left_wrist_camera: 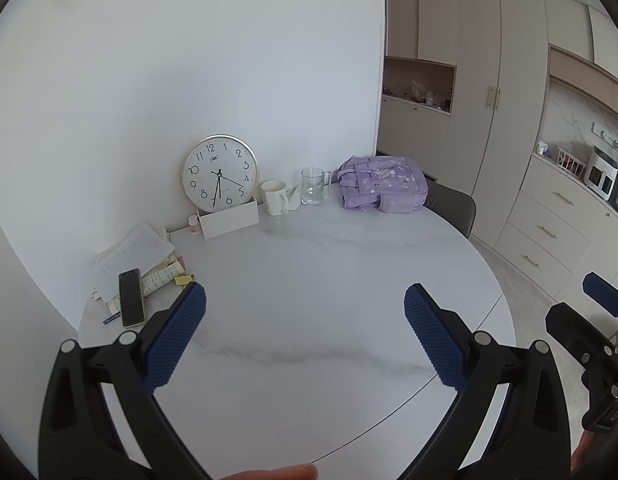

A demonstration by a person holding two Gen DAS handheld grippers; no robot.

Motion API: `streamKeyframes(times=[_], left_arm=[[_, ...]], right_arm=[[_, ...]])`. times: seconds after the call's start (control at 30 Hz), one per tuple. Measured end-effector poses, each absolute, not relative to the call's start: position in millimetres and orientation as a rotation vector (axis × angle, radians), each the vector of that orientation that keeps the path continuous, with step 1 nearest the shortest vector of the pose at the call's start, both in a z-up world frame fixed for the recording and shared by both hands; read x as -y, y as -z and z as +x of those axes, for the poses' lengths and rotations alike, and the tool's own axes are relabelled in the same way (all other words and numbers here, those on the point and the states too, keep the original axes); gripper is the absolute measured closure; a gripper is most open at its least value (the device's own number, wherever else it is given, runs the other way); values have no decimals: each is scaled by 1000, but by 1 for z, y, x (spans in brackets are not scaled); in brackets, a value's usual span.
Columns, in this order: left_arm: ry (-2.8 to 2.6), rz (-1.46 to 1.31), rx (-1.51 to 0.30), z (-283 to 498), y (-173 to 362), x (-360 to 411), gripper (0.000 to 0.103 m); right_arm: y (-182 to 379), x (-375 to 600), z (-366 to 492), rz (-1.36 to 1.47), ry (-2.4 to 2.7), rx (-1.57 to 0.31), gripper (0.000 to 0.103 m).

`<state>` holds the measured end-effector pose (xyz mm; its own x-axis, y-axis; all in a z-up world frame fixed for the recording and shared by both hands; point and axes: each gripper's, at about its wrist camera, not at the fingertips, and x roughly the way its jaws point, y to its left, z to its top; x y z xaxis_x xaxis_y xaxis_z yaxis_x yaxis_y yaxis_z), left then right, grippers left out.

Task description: Collect trash

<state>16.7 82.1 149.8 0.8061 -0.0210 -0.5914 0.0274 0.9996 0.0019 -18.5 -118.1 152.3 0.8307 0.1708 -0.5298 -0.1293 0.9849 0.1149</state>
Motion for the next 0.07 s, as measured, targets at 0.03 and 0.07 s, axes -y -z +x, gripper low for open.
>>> streamKeyframes(times=[0.03,0.07], left_arm=[[27,9,-634,17,-150,-82,8],[26,9,-634,16,-150,-82,8]], right_arm=[[-152,118,-18,75,-159,-569,2],[-152,118,-18,75,-159,-569,2]])
